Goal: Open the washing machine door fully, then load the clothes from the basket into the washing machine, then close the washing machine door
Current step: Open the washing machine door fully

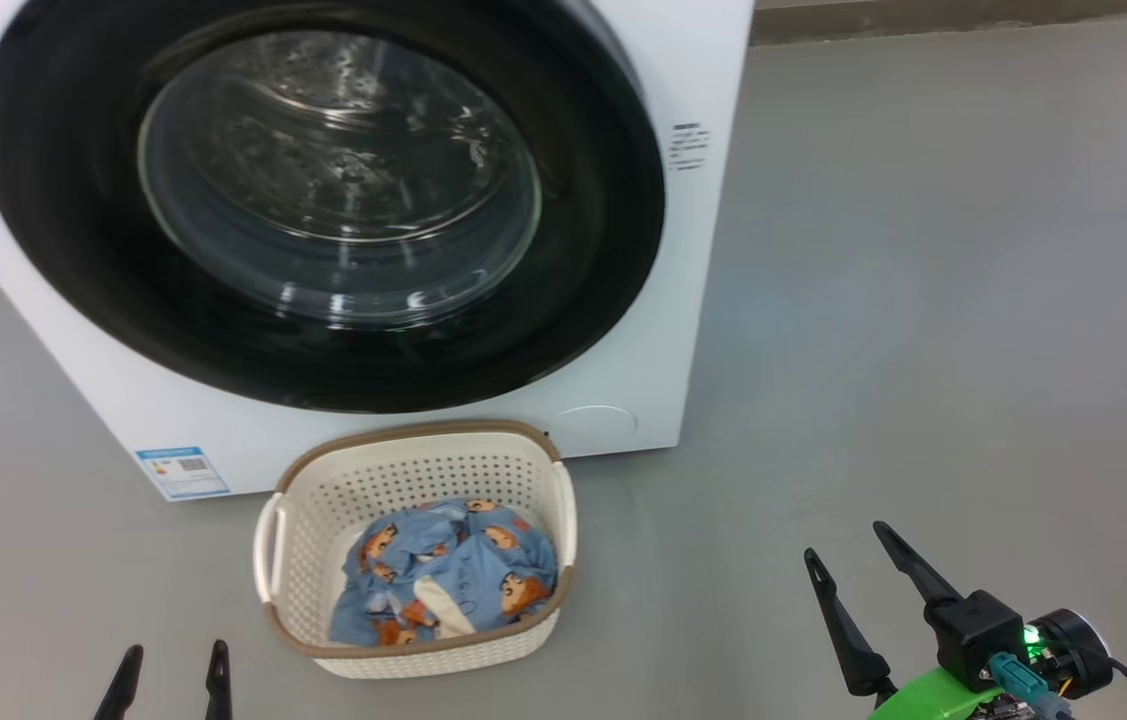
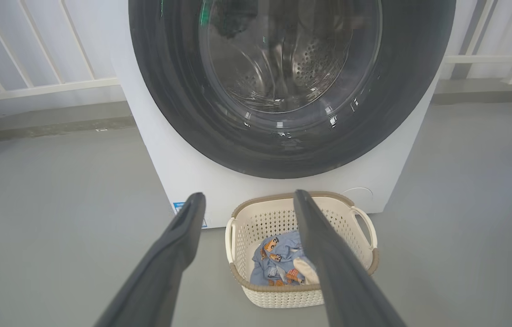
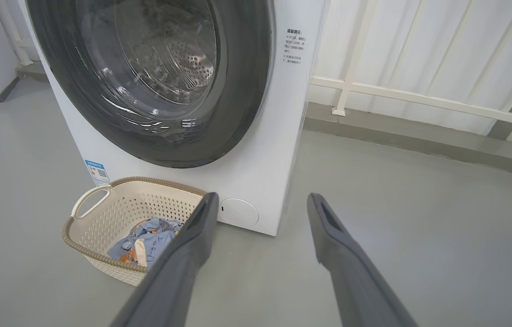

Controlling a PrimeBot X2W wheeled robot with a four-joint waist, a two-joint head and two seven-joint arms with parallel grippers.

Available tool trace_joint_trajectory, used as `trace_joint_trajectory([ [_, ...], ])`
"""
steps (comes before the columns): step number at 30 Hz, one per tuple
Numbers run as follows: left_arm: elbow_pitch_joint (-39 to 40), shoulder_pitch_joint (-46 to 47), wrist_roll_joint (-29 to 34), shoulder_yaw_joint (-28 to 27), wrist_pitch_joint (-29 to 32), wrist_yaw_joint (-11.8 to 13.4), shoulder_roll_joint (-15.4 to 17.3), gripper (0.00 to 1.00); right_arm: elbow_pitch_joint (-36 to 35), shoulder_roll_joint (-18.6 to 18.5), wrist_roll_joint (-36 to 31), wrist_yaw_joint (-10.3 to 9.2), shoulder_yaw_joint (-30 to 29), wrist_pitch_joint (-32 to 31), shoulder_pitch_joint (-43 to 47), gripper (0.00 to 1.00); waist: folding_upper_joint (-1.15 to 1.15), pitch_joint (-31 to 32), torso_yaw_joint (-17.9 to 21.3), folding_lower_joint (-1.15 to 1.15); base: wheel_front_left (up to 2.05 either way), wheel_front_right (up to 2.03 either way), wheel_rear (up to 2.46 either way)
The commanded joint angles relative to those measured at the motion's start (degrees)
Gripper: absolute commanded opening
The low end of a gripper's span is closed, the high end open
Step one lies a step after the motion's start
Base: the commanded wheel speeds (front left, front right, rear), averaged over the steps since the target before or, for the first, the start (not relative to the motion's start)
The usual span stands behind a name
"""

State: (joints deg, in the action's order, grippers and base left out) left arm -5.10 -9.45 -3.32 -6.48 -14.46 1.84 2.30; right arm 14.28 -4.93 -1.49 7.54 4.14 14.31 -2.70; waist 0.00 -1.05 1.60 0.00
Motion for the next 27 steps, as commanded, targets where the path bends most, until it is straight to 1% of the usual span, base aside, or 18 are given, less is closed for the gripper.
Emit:
trace_joint_trajectory([
  [1, 1.62, 1.39, -0.12, -1.95, -0.54, 0.57, 0.58, 1.00, -1.33, 0.00, -0.38, -0.05, 1.19, 0.69, -2.59, 1.00, 0.00, 0.00, 0.00, 0.00, 0.91, 0.91, -1.82],
  [9, 1.25, 1.48, -0.52, -1.93, -0.54, 0.44, 0.58, 1.00, -1.36, 0.00, -0.20, -0.05, 1.27, 0.69, -2.62, 1.00, 0.00, -0.07, -0.07, 0.00, 0.56, 0.56, -1.11],
  [19, -0.10, 1.87, -0.99, -2.44, -0.54, -0.50, 0.58, 1.00, -1.80, -0.14, 0.05, -0.05, 1.29, 0.69, -2.71, 1.00, 0.00, 0.31, -0.17, 0.00, 0.04, 0.04, -0.07],
  [20, -0.15, 1.89, -1.08, -2.45, -0.54, -0.55, 0.58, 1.00, -1.79, -0.15, 0.16, -0.05, 1.42, 0.69, -2.67, 0.96, 0.00, 0.37, -0.18, 0.00, 0.00, 0.00, 0.00],
  [21, -0.19, 1.89, -1.17, -2.46, -0.54, -0.59, 0.58, 1.00, -1.65, -0.21, 0.40, -0.05, 1.64, 0.69, -2.63, 0.42, 0.00, 0.45, -0.17, 0.00, 0.00, 0.00, 0.00],
  [22, -0.22, 1.87, -1.23, -2.47, -0.54, -0.62, 0.58, 1.00, -1.46, -0.31, 0.62, -0.05, 1.85, 0.69, -2.61, 0.00, 0.00, 0.53, -0.17, 0.00, 0.00, 0.00, 0.00],
  [27, -0.27, 1.80, -1.39, -2.47, -0.54, -0.69, 0.58, 1.00, -1.01, -0.50, 1.15, -0.05, 2.22, 0.69, -2.73, 0.00, 0.00, 0.64, -0.13, 0.00, 0.00, 0.00, 0.00],
])
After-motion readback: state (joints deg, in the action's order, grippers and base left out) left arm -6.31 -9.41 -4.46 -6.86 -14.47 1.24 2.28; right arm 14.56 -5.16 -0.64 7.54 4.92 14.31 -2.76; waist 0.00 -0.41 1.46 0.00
